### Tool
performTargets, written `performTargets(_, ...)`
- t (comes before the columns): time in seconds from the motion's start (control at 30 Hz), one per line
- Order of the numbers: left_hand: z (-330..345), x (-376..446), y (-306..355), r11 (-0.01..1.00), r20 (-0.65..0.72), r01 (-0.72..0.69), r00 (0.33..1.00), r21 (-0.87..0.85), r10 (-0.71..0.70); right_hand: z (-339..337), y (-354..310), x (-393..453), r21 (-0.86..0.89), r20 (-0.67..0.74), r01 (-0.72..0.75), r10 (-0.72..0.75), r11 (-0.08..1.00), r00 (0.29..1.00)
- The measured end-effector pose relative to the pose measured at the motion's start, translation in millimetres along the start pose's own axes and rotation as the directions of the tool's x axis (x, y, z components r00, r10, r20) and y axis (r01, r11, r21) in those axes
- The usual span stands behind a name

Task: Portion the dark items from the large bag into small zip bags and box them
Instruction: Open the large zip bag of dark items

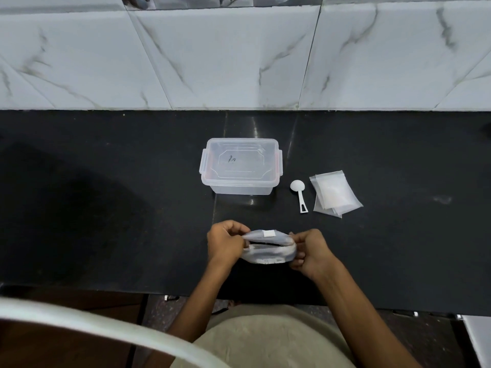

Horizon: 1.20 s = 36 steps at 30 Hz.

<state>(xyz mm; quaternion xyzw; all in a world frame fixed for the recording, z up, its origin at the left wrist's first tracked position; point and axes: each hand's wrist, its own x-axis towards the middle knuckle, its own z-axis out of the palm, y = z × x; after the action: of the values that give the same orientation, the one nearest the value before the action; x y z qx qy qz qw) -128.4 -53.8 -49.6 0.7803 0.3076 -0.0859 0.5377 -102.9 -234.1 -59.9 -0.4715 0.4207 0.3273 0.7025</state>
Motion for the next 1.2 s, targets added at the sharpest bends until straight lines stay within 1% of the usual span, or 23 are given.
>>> performTargets(0.07,0.6,-0.4,1.0,1.000,-0.012,0.013,1.000,-0.010,-0.014,0.9,-1.1,-2.2,-0.063,0.002,0.009,-0.009,0.998,1.000)
performTargets(0.1,-0.1,0.7,0.7,1.000,-0.023,0.023,0.999,-0.015,-0.023,0.8,-1.7,-3.7,-0.124,0.012,0.034,-0.032,0.992,0.999)
performTargets(0.17,-2.9,3.2,2.3,0.998,-0.032,0.047,0.998,-0.033,-0.048,0.6,-3.8,-6.9,-0.279,0.019,0.131,-0.131,0.951,0.991)
performTargets(0.23,-5.0,6.7,4.3,0.996,-0.013,0.070,0.997,-0.049,-0.071,2.8,-4.7,-9.1,-0.416,0.034,0.279,-0.291,0.865,0.956)
performTargets(0.27,-4.8,7.8,5.3,0.995,0.007,0.075,0.997,-0.063,-0.074,4.6,-4.2,-10.3,-0.461,0.063,0.345,-0.357,0.818,0.932)
performTargets(0.33,-3.3,7.8,6.7,0.996,0.043,0.068,0.997,-0.058,-0.065,8.1,0.3,-9.8,-0.554,0.123,0.439,-0.451,0.708,0.884)
performTargets(0.37,-1.8,8.9,6.2,0.998,0.063,0.054,0.997,-0.019,-0.053,9.4,3.8,-9.0,-0.617,0.130,0.464,-0.499,0.636,0.857)
performTargets(0.43,0.9,9.0,4.5,0.993,0.133,0.009,0.991,0.118,-0.024,10.5,11.8,-5.4,-0.704,0.140,0.510,-0.607,0.495,0.782)
performTargets(0.5,5.5,6.8,2.7,0.956,0.196,-0.104,0.979,0.275,0.050,12.8,18.3,-1.6,-0.731,0.144,0.551,-0.697,0.404,0.702)
performTargets(0.53,7.8,5.6,1.0,0.918,0.206,-0.184,0.972,0.351,0.116,15.0,21.0,-1.4,-0.740,0.136,0.556,-0.725,0.379,0.675)
performTargets(0.57,9.4,3.3,0.8,0.873,0.212,-0.268,0.958,0.407,0.195,16.7,23.4,-0.3,-0.752,0.121,0.551,-0.746,0.362,0.655)
performTargets(0.6,11.1,2.6,-0.9,0.839,0.221,-0.344,0.936,0.421,0.273,18.6,25.4,0.0,-0.763,0.102,0.542,-0.763,0.352,0.639)
performTargets(0.67,13.9,0.5,-0.6,0.834,0.218,-0.418,0.907,0.359,0.360,23.0,27.3,-0.2,-0.776,0.047,0.517,-0.785,0.360,0.617)
performTargets(0.73,16.3,-0.6,1.0,0.844,0.158,-0.400,0.916,0.356,0.368,26.4,27.1,0.1,-0.778,0.000,0.494,-0.788,0.387,0.616)
performTargets(0.8,17.7,-0.3,3.5,0.857,0.032,-0.352,0.929,0.378,0.368,26.4,26.4,1.2,-0.766,-0.008,0.500,-0.783,0.405,0.622)
performTargets(0.83,16.8,0.5,3.9,0.880,-0.045,-0.316,0.934,0.356,0.354,24.5,26.9,2.3,-0.760,0.005,0.511,-0.783,0.402,0.622)
performTargets(0.9,12.8,6.0,2.0,0.940,-0.177,-0.219,0.947,0.264,0.270,18.4,27.8,3.5,-0.753,0.051,0.533,-0.773,0.387,0.633)
performTargets(0.93,9.8,9.2,0.9,0.963,-0.204,-0.166,0.956,0.211,0.209,14.7,28.2,4.4,-0.749,0.077,0.540,-0.759,0.384,0.646)
performTargets(1.0,5.1,16.1,-3.6,0.986,-0.163,-0.084,0.981,0.147,0.108,8.9,28.1,6.0,-0.746,0.118,0.543,-0.726,0.386,0.678)
performTargets(1.07,3.3,19.8,-8.1,0.981,-0.046,-0.071,0.996,0.179,0.080,6.2,28.1,5.7,-0.737,0.137,0.551,-0.712,0.391,0.689)
performTargets(1.1,2.9,20.4,-9.5,0.971,0.024,-0.109,0.994,0.213,0.106,6.0,28.2,6.4,-0.733,0.148,0.560,-0.713,0.387,0.686)
performTargets(1.13,2.8,20.7,-10.9,0.950,0.094,-0.185,0.982,0.252,0.166,6.6,28.2,6.3,-0.732,0.164,0.569,-0.715,0.373,0.680)
performTargets(1.2,4.9,20.3,-11.2,0.882,0.221,-0.375,0.921,0.285,0.320,9.7,27.8,6.2,-0.730,0.206,0.593,-0.718,0.340,0.665)
